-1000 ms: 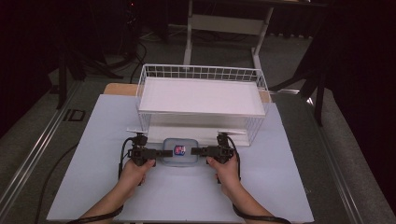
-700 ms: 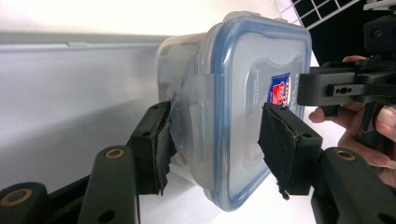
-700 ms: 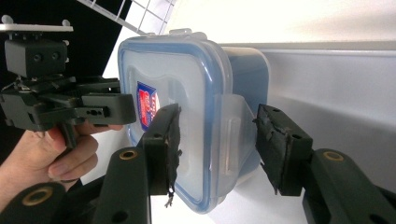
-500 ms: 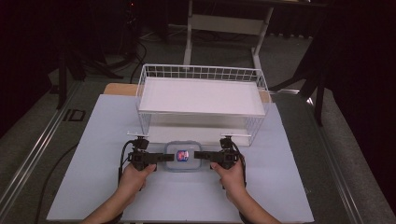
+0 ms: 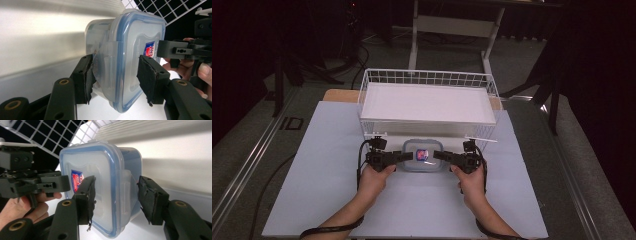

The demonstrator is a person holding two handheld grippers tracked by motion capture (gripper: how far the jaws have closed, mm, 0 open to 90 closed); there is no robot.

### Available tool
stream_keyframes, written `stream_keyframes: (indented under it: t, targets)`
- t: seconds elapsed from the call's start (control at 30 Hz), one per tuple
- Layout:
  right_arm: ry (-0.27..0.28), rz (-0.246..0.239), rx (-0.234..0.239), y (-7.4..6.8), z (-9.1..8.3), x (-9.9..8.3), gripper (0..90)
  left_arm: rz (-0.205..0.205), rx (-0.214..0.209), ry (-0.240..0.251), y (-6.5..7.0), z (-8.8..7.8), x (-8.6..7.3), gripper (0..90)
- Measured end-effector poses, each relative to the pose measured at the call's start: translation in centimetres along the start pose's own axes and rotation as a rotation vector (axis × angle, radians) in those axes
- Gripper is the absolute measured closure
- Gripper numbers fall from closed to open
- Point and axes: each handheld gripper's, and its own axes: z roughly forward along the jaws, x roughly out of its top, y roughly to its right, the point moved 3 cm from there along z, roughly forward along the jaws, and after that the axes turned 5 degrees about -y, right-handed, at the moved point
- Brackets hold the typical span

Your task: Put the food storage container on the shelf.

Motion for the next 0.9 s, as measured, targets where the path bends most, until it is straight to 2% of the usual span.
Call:
stream_keyframes:
  t: [0.13,0.23,0.37,0.47,0.5,0.6,0.7,0.77,0.83,0.9]
  targets:
    - [0.017,0.013,-0.002,0.9,0.2,0.3,48.5,0.017,0.004,0.000,-0.4,0.6,0.8,48.8]
    - [0.025,-0.001,-0.016,1.1,0.4,0.9,48.5,0.003,0.003,0.011,-0.8,1.0,1.1,48.7]
    - [0.017,0.021,-0.012,1.7,1.0,1.0,48.5,-0.010,0.015,0.010,-1.4,1.6,1.3,48.5]
    - [0.010,0.022,-0.026,1.9,1.4,1.3,48.5,-0.019,0.010,0.018,-1.9,2.0,1.4,48.3]
    - [0.021,-0.002,-0.038,2.1,1.5,1.4,48.5,-0.018,0.011,0.020,-2.1,2.1,1.4,48.2]
    - [0.019,0.015,-0.035,2.2,1.7,1.7,48.4,-0.014,0.006,0.025,-2.3,2.1,1.7,48.2]
    - [0.034,0.022,-0.025,2.4,1.8,2.1,48.4,-0.038,0.012,0.031,-2.1,2.2,2.3,48.0]
    - [0.029,0.030,-0.023,2.4,1.8,2.2,48.1,-0.034,0.004,0.035,-2.2,2.2,2.4,47.8]
    - [0.024,-0.008,-0.051,2.2,2.0,2.3,46.2,-0.015,0.004,0.049,-2.4,2.3,2.4,47.4]
    - [0.022,-0.026,-0.080,1.9,2.1,2.3,44.8,-0.017,0.001,0.058,-2.4,2.3,2.4,46.6]
